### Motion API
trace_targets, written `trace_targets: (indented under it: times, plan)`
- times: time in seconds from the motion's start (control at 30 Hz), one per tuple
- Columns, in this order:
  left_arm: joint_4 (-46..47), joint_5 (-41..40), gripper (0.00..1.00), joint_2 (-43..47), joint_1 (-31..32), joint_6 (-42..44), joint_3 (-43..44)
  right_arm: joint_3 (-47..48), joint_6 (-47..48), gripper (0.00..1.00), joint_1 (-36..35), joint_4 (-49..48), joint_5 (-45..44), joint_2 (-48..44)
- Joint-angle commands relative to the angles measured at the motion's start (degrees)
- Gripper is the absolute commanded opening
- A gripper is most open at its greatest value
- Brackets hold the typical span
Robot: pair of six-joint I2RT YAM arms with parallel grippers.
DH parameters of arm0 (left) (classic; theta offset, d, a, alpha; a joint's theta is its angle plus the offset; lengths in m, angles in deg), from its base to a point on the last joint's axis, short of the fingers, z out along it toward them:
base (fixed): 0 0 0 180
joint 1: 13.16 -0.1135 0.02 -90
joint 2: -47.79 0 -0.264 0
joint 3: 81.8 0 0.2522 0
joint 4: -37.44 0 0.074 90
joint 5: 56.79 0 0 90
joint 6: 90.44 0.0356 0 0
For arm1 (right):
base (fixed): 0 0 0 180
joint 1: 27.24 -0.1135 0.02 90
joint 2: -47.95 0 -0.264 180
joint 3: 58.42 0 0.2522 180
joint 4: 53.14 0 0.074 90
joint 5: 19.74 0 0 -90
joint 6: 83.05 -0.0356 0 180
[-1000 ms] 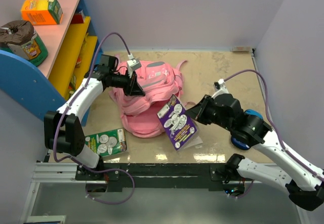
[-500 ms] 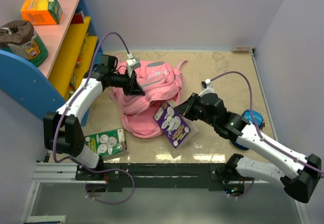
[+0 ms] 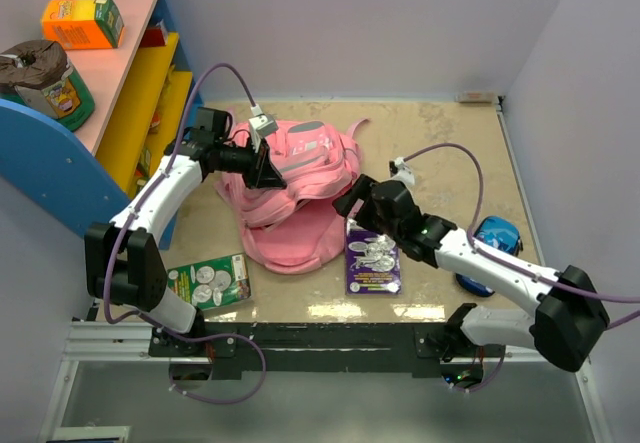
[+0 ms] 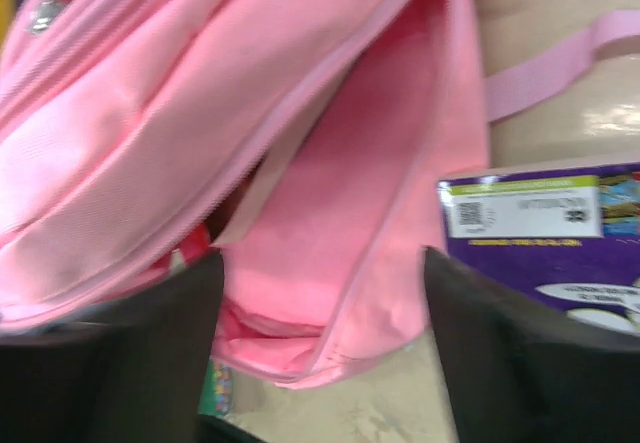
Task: Pack the student bag
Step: Place the book in the student bag.
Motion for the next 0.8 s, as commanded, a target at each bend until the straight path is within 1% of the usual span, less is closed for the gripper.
trace_targets:
  times: [0.0, 0.03, 0.1, 0.2, 0.37, 0.5, 0.63, 0.67, 0.73, 0.77]
  plan:
    - [1.54, 5.39, 0.0, 3.1, -0.13, -2.27, 1.45, 3.34, 5.14, 0.96, 1.4, 15.39, -9.0, -3.57]
    - [1.45, 5.39, 0.0, 3.01, -0.04, -2.1, 1.45, 2.55, 5.14, 0.99, 2.1, 18.02, -9.27, -4.71]
    - [1.45, 5.3, 0.0, 2.92, -0.13, -2.01, 1.54, -0.43, 4.44, 0.99, 4.46, 20.06, -9.18, -8.48]
    - [1.36, 5.3, 0.0, 2.49, -0.13, -1.92, 1.54, -3.6, 4.18, 0.99, 7.02, 22.96, -7.78, -10.96]
    - [1.01, 5.39, 0.0, 2.05, -0.04, -1.84, 2.07, -6.76, 2.34, 0.99, 8.0, 26.57, -7.16, -8.77]
    - [0.57, 5.3, 0.0, 1.96, -0.13, -1.92, 2.59, -9.84, 1.8, 0.99, 8.0, 21.41, -3.3, -6.84]
    - [-1.0, 5.21, 0.0, 1.96, -0.13, -0.96, 3.65, -12.91, 1.89, 0.99, 7.91, 17.88, 0.12, -2.97]
    - [-1.19, 4.95, 0.0, 2.04, -0.04, -0.78, 3.74, -13.62, 1.98, 0.99, 7.82, 16.65, 3.27, -2.27]
    - [-1.45, 4.77, 0.0, 2.05, -0.04, -0.52, 4.0, -17.03, 1.28, 0.99, 7.82, 9.37, 7.85, -2.26]
    - [-1.54, 4.68, 0.0, 2.05, -0.13, -0.52, 4.09, -18.36, 0.23, 0.99, 7.47, 6.3, 13.0, -2.0]
